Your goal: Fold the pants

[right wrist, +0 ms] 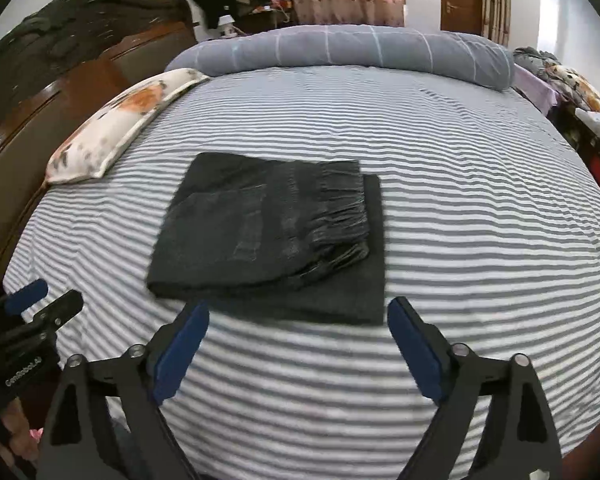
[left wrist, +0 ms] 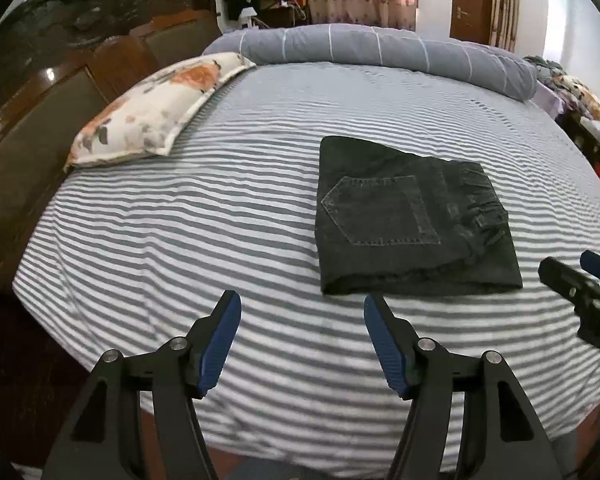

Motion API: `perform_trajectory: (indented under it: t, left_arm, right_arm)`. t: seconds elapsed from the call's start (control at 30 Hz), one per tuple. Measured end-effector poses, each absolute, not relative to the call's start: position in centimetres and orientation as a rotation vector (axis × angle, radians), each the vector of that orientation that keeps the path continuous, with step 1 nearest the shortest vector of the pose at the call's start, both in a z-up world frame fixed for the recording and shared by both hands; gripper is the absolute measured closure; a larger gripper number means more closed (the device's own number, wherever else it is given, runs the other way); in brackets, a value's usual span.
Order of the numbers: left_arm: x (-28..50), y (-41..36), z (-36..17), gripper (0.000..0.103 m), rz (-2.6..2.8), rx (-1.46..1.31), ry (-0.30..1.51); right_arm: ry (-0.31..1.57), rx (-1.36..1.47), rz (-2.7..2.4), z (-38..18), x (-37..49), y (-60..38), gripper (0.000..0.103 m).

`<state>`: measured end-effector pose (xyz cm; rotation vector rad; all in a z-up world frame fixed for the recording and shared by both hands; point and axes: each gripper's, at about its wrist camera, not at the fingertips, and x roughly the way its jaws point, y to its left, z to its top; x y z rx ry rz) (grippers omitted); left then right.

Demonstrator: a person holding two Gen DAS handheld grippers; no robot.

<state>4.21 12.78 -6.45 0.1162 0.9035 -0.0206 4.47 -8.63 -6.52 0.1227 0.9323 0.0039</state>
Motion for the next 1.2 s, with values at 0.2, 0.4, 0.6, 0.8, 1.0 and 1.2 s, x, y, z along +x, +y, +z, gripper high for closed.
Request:
perform_trajectory:
  t: [0.2, 0.4, 0.6, 0.8, 1.0, 1.2]
  left_arm:
    - [1.2, 12.2, -5.0, 0.038, -0.051, 0.131, 0.878]
    - [0.2, 11.7, -3.5, 0.038, -0.083, 0.132, 0.845]
    - [0.0, 11.9, -3.7, 0.038, -0.054, 0.137, 0.855]
    - [0.2, 12.1, -3.8, 0.038, -0.028, 0.126, 0.862]
    - [0.5, 12.6, -4.3, 0.038, -0.018, 0.104, 0.889]
    - [0.6, 12.6, -4.5, 0.038, -0.019, 0.102, 0.900]
  right_arm:
    - [0.921, 0.118, 0.017, -5.8, 2.1, -6.9, 0.010]
    - [0.911, 0.072, -0.007, -4.8, 0.3, -6.0, 0.009]
    - [0.904, 0.094, -0.031, -4.2, -0.4, -5.8, 0.009]
    - [0.899, 0.075, -0.035, -4.1, -0.8, -5.3, 0.009]
    - [0.896, 0.074, -0.042, -4.0, -1.1, -5.3, 0.008]
    - [0.897, 0.081, -0.033, -4.0, -1.3, -5.2, 0.008]
